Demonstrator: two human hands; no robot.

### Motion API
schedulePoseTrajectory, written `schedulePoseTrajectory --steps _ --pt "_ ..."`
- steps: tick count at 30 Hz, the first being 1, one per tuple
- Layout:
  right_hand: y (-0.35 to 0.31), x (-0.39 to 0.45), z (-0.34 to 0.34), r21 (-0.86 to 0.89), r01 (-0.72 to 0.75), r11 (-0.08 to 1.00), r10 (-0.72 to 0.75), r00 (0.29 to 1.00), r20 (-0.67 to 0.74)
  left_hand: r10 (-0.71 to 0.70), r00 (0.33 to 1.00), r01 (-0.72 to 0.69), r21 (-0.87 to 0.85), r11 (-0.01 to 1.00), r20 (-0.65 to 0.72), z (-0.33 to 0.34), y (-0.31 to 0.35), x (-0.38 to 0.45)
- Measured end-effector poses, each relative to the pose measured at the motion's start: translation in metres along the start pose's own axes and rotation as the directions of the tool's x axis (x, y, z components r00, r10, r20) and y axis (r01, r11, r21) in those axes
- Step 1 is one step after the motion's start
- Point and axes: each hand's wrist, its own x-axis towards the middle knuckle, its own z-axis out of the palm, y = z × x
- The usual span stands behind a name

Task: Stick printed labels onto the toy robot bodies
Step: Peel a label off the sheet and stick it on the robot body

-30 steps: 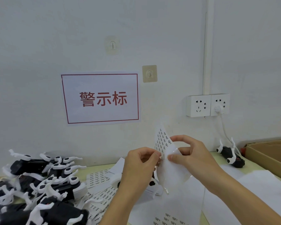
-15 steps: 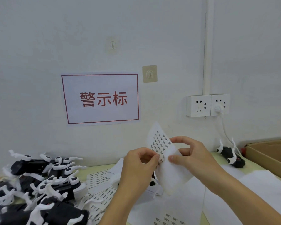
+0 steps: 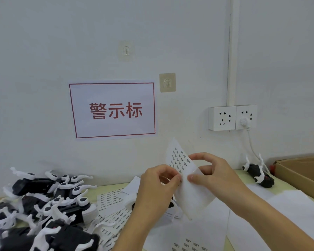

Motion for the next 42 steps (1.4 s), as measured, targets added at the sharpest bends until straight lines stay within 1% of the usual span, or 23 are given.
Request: schedulePoseTrajectory --steps 5,9,12,15,19,20,21,23,24,25,26,27,28,29,30,31,33,36,42 --pt "0.000 0.000 -0.001 -0.011 -0.002 1.000 0.002 1.000 0.004 -0.069 0.997 0.067 -0.094 0.993 -0.015 0.000 0.000 0.001" --pt "0.000 0.002 -0.005 -0.029 -0.023 0.999 0.022 0.999 -0.026 -0.102 0.991 0.088 -0.153 0.984 -0.090 -0.001 -0.002 0.003" --pt "0.004 0.005 -0.010 -0.050 -0.075 0.996 0.073 0.996 -0.044 -0.113 0.986 0.092 -0.168 0.981 -0.119 -0.002 -0.002 0.004" --pt "0.013 0.010 -0.016 -0.094 -0.143 0.985 0.139 0.989 -0.050 -0.126 0.986 0.104 -0.183 0.977 -0.111 0.000 -0.001 0.003" --pt "0.025 0.013 -0.021 -0.222 -0.224 0.949 0.204 0.973 -0.108 -0.136 0.985 0.112 -0.201 0.973 -0.110 0.000 -0.002 0.003" --pt "0.028 0.014 -0.023 -0.282 -0.248 0.927 0.219 0.967 -0.131 -0.136 0.984 0.111 -0.204 0.973 -0.113 0.000 -0.002 0.004" --pt "0.029 0.015 -0.024 -0.391 -0.276 0.878 0.236 0.961 -0.148 -0.135 0.984 0.109 -0.204 0.973 -0.117 0.000 -0.002 0.003" --pt "0.026 0.013 -0.026 -0.665 -0.290 0.688 0.221 0.957 -0.189 -0.132 0.983 0.105 -0.199 0.974 -0.131 0.000 -0.002 0.003" --pt "0.023 0.012 -0.026 -0.724 -0.279 0.632 0.180 0.960 -0.213 -0.131 0.981 0.102 -0.196 0.975 -0.141 0.001 -0.002 0.003" --pt "0.020 0.012 -0.026 -0.719 -0.258 0.645 0.133 0.965 -0.226 -0.129 0.980 0.098 -0.191 0.977 -0.154 0.002 -0.002 0.004" --pt "0.016 0.011 -0.027 -0.665 -0.213 0.716 0.090 0.973 -0.214 -0.126 0.977 0.094 -0.186 0.978 -0.170 0.002 -0.002 0.004" --pt "0.012 0.010 -0.027 -0.554 -0.145 0.820 0.058 0.984 -0.171 -0.124 0.974 0.089 -0.182 0.979 -0.189 0.003 -0.002 0.003" --pt "0.005 0.008 -0.027 -0.410 -0.088 0.908 0.052 0.994 -0.099 -0.121 0.970 0.083 -0.178 0.980 -0.212 0.003 -0.002 0.003" --pt "-0.003 0.004 -0.024 -0.270 -0.054 0.961 0.055 0.998 -0.003 -0.118 0.964 0.077 -0.175 0.982 -0.237 0.004 -0.003 0.003" --pt "-0.012 -0.001 -0.022 -0.177 -0.027 0.984 0.045 0.994 0.096 -0.113 0.959 0.069 -0.169 0.983 -0.261 0.004 -0.003 0.002" --pt "-0.019 -0.005 -0.019 -0.132 0.010 0.991 0.014 0.984 0.179 -0.106 0.954 0.061 -0.162 0.985 -0.281 0.004 -0.003 0.002" --pt "-0.029 -0.012 -0.012 -0.138 0.086 0.987 -0.047 0.963 0.265 -0.090 0.948 0.045 -0.154 0.987 -0.306 0.004 -0.002 0.001" --pt "-0.034 -0.018 -0.001 -0.151 0.113 0.982 -0.061 0.948 0.313 -0.063 0.945 0.021 -0.133 0.991 -0.320 0.005 -0.001 0.001" --pt "-0.033 -0.020 0.009 -0.081 0.123 0.989 -0.084 0.923 0.375 -0.015 0.951 -0.029 -0.136 0.990 -0.307 0.008 0.002 -0.001"
